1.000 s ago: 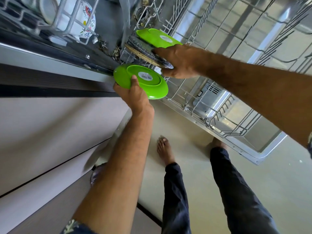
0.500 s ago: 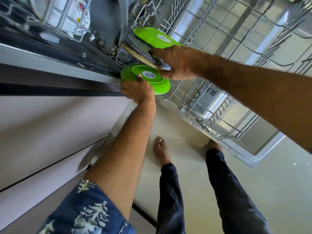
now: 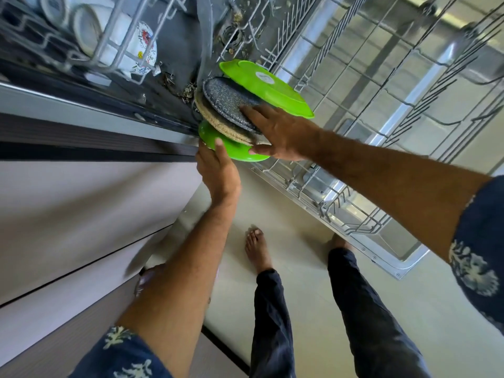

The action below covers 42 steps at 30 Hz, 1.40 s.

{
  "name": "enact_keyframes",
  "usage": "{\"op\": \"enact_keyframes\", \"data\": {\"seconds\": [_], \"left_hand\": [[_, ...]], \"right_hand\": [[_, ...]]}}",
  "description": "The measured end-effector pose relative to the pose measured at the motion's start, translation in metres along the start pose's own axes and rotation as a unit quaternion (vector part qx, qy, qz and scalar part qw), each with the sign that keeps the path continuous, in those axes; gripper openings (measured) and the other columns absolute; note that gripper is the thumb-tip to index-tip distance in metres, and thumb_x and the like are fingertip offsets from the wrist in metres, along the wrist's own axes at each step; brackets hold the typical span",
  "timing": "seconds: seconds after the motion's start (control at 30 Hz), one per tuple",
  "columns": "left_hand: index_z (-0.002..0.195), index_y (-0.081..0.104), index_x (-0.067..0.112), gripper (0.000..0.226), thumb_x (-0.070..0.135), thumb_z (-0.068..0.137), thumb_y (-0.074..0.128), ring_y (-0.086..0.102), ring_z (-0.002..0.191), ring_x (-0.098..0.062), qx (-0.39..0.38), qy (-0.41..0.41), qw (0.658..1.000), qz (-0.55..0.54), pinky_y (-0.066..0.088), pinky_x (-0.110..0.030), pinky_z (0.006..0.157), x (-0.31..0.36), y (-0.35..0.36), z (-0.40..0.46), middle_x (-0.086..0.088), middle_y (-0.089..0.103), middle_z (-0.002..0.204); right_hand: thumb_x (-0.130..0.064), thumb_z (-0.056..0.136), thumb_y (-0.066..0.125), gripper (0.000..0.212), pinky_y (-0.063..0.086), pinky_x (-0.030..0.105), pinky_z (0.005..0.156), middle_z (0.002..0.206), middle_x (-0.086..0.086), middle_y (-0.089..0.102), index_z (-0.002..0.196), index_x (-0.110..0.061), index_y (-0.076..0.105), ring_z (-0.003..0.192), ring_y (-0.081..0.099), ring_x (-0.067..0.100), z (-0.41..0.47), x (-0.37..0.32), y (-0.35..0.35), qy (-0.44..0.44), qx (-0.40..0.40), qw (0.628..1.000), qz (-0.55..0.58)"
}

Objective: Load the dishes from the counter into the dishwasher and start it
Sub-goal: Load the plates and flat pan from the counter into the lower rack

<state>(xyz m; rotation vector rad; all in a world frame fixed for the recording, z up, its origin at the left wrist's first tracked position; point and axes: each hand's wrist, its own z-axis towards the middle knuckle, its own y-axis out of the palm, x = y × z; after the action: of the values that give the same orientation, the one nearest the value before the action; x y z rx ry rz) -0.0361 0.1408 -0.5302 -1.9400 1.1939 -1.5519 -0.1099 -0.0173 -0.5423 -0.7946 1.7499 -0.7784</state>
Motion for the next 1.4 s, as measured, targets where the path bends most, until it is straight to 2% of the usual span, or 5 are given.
{"op": "enact_keyframes", "data": {"seconds": [0.13, 0.23, 0.57, 0.93, 1.4], "left_hand": [[0.154, 0.025, 0.000, 0.080, 0.056, 0.097, 0.027, 0.034, 0.141, -0.036, -0.038, 0.196, 0.938, 0.285, 0.033, -0.048, 0.111, -0.022, -0.024, -0.031, -0.020, 0.030, 0.158], [0.156, 0.019, -0.001, 0.082, 0.056, 0.097, 0.025, 0.024, 0.149, -0.035, -0.071, 0.234, 0.887, 0.391, 0.026, -0.052, 0.118, -0.023, -0.042, -0.045, -0.021, 0.022, 0.162], [0.157, 0.006, -0.001, 0.082, 0.054, 0.099, 0.020, -0.002, 0.154, -0.034, -0.100, 0.347, 0.786, 0.501, 0.012, -0.055, 0.122, 0.067, -0.161, -0.149, -0.022, -0.002, 0.165], [0.158, 0.011, 0.003, 0.084, 0.055, 0.100, 0.041, 0.000, 0.154, -0.036, -0.025, 0.293, 0.857, 0.423, 0.011, -0.057, 0.122, 0.070, -0.365, -0.270, -0.020, 0.003, 0.166], [0.155, 0.027, 0.004, 0.075, 0.052, 0.098, 0.039, 0.010, 0.153, -0.036, 0.234, 0.029, 0.919, 0.315, 0.013, -0.057, 0.122, -0.110, -0.636, -0.391, -0.018, 0.016, 0.164]], "right_hand": [[-0.060, 0.086, 0.062, 0.106, 0.041, 0.052, 0.108, 0.161, 0.014, 0.019, 0.158, -0.013, 0.000, 0.142, 0.030, 0.036, -0.014, -0.008, -0.006, 0.009, -0.011, 1.000, -0.016], [-0.050, 0.085, 0.069, 0.105, 0.028, 0.050, 0.117, 0.161, 0.020, 0.018, 0.157, -0.006, 0.006, 0.146, 0.023, 0.037, -0.040, -0.021, -0.020, 0.006, -0.001, 0.999, -0.044], [-0.058, 0.091, 0.053, 0.095, 0.004, 0.054, 0.122, 0.165, 0.015, 0.004, 0.158, -0.012, 0.003, 0.152, 0.004, 0.034, -0.151, -0.104, -0.104, 0.022, -0.021, 0.996, -0.083], [-0.069, 0.092, 0.027, 0.089, 0.012, 0.055, 0.122, 0.165, 0.012, 0.010, 0.158, -0.012, 0.011, 0.152, 0.009, 0.030, -0.223, -0.315, -0.196, -0.125, 0.007, 0.982, -0.142], [-0.056, 0.095, 0.039, 0.080, 0.009, 0.049, 0.124, 0.165, 0.009, 0.012, 0.158, -0.012, 0.014, 0.153, 0.008, 0.026, -0.191, -0.662, -0.173, -0.442, 0.010, 0.869, -0.220]]}}
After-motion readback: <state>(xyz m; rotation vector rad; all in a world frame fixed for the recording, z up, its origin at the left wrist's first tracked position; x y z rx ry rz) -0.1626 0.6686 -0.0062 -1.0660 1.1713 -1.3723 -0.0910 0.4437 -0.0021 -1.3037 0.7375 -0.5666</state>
